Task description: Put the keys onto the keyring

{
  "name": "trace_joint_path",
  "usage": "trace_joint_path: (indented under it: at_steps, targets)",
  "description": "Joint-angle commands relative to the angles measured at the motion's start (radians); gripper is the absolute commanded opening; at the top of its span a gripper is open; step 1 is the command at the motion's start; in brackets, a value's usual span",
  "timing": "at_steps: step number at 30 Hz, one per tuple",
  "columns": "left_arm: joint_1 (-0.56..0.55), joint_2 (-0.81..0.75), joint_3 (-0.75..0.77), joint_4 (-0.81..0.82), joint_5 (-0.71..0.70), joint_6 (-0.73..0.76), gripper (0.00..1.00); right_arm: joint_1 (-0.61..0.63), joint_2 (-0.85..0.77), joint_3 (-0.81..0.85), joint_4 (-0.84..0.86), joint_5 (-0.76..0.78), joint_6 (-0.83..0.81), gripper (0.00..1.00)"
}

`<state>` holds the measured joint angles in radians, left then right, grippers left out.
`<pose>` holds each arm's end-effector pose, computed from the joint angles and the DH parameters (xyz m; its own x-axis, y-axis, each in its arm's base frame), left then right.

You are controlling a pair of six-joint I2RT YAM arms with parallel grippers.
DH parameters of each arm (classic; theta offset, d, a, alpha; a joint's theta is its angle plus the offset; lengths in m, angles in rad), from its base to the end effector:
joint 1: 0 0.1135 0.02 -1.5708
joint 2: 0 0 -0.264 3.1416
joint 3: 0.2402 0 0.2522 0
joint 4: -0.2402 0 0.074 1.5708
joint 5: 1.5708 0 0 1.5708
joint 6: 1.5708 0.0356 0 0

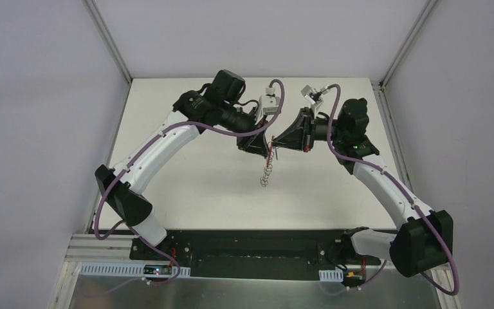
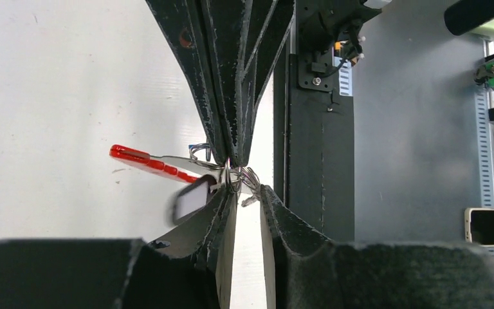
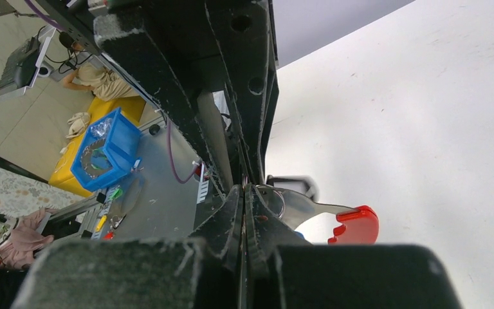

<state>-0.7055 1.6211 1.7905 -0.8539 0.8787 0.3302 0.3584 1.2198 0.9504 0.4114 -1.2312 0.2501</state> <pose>0.2407 -0.2410 0.4164 -0.1739 0.4199 -0.8907 0.9771 -0.0392 -0.2093 0.2376 0.1248 0.3662 -0.1169 0.0443 -0.9922 -0.9929 -0.0273 0.1157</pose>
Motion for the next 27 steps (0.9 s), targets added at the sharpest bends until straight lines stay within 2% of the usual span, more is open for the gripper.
trace_joint_path:
  at_steps: [1, 11, 17, 27]
  targets:
    - [0.003, -0.006, 0.008, 0.051, -0.018, 0.021, 0.20, -0.005, -0.006, -0.006, 0.074, 0.002, 0.025, 0.00]
    - [0.003, -0.021, -0.001, -0.001, -0.060, 0.102, 0.19, -0.015, -0.015, -0.014, 0.078, -0.009, 0.025, 0.00]
    - [0.004, -0.021, -0.013, 0.031, -0.057, 0.113, 0.19, -0.017, -0.017, -0.020, 0.089, -0.018, 0.027, 0.00]
    - [0.003, -0.043, -0.107, 0.119, -0.013, 0.159, 0.31, -0.022, -0.023, -0.028, 0.107, -0.033, 0.040, 0.00]
